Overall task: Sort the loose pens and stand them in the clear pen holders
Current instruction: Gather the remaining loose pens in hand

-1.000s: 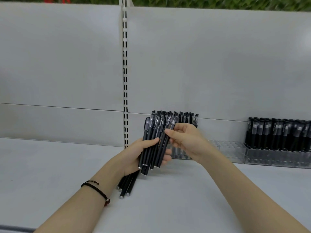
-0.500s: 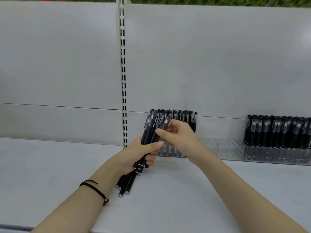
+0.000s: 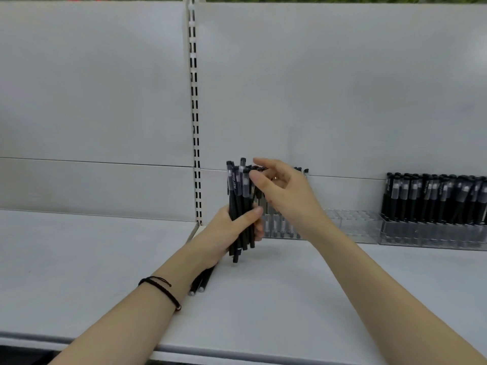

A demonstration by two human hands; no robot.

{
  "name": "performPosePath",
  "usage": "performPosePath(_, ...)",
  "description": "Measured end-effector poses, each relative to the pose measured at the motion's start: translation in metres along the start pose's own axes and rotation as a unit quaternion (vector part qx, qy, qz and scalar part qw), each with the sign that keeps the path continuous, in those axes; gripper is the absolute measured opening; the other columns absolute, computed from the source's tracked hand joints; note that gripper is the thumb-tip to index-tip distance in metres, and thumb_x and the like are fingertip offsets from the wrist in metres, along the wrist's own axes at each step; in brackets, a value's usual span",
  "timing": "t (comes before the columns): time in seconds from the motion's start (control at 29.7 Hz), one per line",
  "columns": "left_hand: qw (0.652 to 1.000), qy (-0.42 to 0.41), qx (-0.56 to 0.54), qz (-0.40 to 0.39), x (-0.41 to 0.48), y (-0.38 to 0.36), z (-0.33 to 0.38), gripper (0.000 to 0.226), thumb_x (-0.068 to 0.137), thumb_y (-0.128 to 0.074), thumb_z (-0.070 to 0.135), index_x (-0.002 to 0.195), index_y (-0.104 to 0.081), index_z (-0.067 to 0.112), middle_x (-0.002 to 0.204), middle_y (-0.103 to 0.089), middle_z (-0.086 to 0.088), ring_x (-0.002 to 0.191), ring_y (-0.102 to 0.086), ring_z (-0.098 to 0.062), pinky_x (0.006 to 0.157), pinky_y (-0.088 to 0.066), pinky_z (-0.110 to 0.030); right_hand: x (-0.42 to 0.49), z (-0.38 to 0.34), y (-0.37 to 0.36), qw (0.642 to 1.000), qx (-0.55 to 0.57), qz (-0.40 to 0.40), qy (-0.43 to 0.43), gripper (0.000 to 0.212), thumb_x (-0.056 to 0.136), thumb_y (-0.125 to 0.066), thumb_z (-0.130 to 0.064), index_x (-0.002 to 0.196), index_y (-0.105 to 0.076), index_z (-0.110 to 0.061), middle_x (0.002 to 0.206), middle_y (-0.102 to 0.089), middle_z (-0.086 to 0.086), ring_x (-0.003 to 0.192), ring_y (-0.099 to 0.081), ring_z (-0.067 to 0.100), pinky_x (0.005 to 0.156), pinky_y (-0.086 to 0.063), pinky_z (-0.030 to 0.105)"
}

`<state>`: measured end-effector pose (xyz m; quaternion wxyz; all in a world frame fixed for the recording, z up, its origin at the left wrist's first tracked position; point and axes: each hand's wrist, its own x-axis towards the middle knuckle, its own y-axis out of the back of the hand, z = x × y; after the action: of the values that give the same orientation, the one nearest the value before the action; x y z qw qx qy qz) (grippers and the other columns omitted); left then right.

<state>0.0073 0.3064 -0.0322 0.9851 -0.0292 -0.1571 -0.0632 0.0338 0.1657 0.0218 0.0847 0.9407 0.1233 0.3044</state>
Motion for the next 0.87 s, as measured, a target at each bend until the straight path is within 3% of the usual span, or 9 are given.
performPosePath(0.24, 0.997, -0.024, 0.063, 0.050, 0.002, -0.010, -0.007, 0.015, 0.093, -0.062, 0.017, 0.093, -0.056, 0.004, 0.068, -0.062, -0.006, 0.062, -0.060, -0.023, 0.064, -0.056, -0.033, -0.001, 0.000, 0.009, 0.999, -0.009, -0.025, 0.044, 0.036, 0.089, -0.065, -0.038, 0.123, -0.059, -0.043, 0.083, -0.057, -0.011, 0.058, -0.043, 0.011, 0.060, -0.042, 0.020)
performPosePath(0.34, 0.995, -0.003, 0.079, 0.055, 0.004, -0.015, -0.011, 0.026, 0.086, -0.071, 0.009, 0.103, -0.052, 0.002, 0.073, -0.061, -0.008, 0.056, -0.061, -0.022, 0.060, -0.055, -0.032, 0.000, 0.005, 0.008, 0.996, -0.055, -0.019, 0.060, 0.030, 0.088, -0.069, -0.028, 0.116, -0.065, -0.039, 0.083, -0.051, -0.010, 0.055, -0.040, 0.005, 0.063, -0.040, 0.015)
performPosePath(0.44, 0.994, 0.049, 0.096, 0.027, 0.005, -0.011, -0.014, 0.034, 0.079, -0.077, 0.007, 0.101, -0.052, 0.004, 0.074, -0.062, -0.009, 0.058, -0.063, -0.024, 0.060, -0.056, -0.035, 0.001, 0.010, 0.008, 0.997, -0.056, -0.009, 0.056, 0.021, 0.087, -0.070, -0.021, 0.103, -0.072, -0.034, 0.090, -0.055, -0.008, 0.058, -0.043, 0.007, 0.066, -0.041, 0.018)
performPosePath(0.57, 0.991, 0.063, 0.121, -0.012, 0.003, -0.008, -0.015, 0.024, 0.082, -0.075, 0.014, 0.093, -0.055, 0.006, 0.064, -0.062, -0.005, 0.055, -0.059, -0.020, 0.053, -0.052, -0.032, 0.002, 0.011, 0.008, 0.997, -0.052, 0.001, 0.052, 0.017, 0.085, -0.072, -0.020, 0.093, -0.071, -0.034, 0.096, -0.061, -0.004, 0.061, -0.047, 0.006, 0.066, -0.043, 0.021)
performPosePath(0.71, 0.995, 0.051, 0.087, 0.019, 0.002, -0.001, -0.012, 0.016, 0.090, -0.067, 0.020, 0.093, -0.055, 0.010, 0.063, -0.056, -0.002, 0.051, -0.051, -0.016, 0.051, -0.046, -0.029, 0.002, 0.009, 0.015, 0.995, -0.055, 0.073, 0.035, 0.008, 0.088, -0.067, -0.027, 0.096, -0.070, -0.026, 0.095, -0.066, -0.004, 0.066, -0.053, 0.006, 0.066, -0.046, 0.022)
performPosePath(0.77, 0.995, 0.046, 0.073, 0.042, 0.002, 0.003, -0.010, 0.015, 0.091, -0.065, 0.021, 0.094, -0.057, 0.009, 0.065, -0.056, -0.003, 0.052, -0.052, -0.016, 0.053, -0.046, -0.030, 0.001, 0.008, 0.025, 0.988, -0.116, 0.089, 0.039, 0.011, 0.092, -0.062, -0.029, 0.093, -0.069, -0.022, 0.089, -0.066, -0.007, 0.069, -0.053, 0.001, 0.068, -0.046, 0.017)
performPosePath(0.87, 0.991, 0.037, 0.110, 0.063, 0.001, 0.004, -0.008, 0.011, 0.091, -0.065, 0.015, 0.095, -0.058, 0.008, 0.065, -0.058, -0.003, 0.051, -0.053, -0.018, 0.050, -0.046, -0.029, -0.005, 0.015, 0.047, 0.957, -0.289, 0.001, 0.018, 0.015, 0.093, -0.056, -0.029, 0.091, -0.068, -0.021, 0.088, -0.064, -0.011, 0.075, -0.055, 0.001, 0.074, -0.050, 0.024)
